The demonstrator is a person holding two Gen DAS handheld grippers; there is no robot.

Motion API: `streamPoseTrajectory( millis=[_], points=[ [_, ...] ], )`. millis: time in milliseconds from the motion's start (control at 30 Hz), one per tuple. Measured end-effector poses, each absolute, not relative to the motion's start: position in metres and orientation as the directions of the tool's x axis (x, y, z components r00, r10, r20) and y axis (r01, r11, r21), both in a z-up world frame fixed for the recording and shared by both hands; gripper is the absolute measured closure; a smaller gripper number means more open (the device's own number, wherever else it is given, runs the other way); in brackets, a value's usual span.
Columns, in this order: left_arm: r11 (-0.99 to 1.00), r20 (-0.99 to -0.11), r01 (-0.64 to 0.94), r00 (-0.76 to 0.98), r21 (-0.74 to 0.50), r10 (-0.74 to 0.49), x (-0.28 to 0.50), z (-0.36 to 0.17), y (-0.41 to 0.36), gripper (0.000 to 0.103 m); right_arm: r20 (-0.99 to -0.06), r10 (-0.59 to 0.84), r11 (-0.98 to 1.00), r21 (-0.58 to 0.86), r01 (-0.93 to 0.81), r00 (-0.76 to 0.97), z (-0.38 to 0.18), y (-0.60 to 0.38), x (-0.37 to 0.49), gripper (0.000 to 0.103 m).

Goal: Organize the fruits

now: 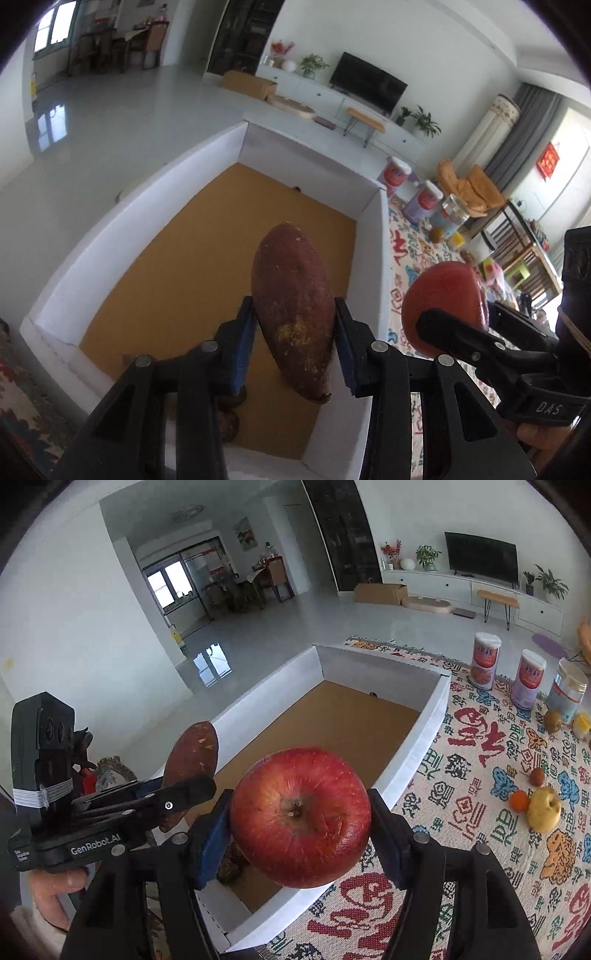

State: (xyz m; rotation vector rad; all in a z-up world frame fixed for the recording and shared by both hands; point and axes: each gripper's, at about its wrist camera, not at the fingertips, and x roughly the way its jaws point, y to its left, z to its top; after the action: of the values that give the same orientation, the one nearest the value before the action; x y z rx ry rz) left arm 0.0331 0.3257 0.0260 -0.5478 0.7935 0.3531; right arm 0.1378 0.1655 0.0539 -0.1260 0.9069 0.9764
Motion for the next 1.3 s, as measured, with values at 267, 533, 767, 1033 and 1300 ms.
streamPoseTrajectory(
  millis=[267,533,767,1033,1300],
  points=[
    [0.761,-0.854,-0.605,0.501,-0.232,0.139,0.03,-0.043,0.35,0.062,-0.822,0.559,0.581,0.291,-0.76,0.112,-0.026,0.237,0.129,0.035],
    [0.763,-0.788,-0.627,0.544,-0.154,0.288,0.023,-0.012,0.335,0.012,-0.83,0.537,0.625,0.272,-0.731,0.15,-0.034,0.232,0.131,0.033],
    [0.864,-0.604,-0.479,0.738,-0.157,0.3,0.029,0.056,0.259,0.007,-0.649,0.623,0.689,0.192,-0.698,0.436,0.069,0.142,0.14,0.006],
    [0.973,-0.562,-0.144,0.827,-0.181,0.018,0.074,0.054,0.132,0.002,-0.554,0.45,0.87,0.096,-0.483,0.701,0.088,0.006,0.148,0.0],
    [0.992,-0.783,-0.086,0.622,-0.093,-0.019,0.135,-0.072,0.048,0.003,-0.744,0.158,0.982,0.047,-0.185,0.65,-0.06,-0.12,0.178,0.0]
  ],
)
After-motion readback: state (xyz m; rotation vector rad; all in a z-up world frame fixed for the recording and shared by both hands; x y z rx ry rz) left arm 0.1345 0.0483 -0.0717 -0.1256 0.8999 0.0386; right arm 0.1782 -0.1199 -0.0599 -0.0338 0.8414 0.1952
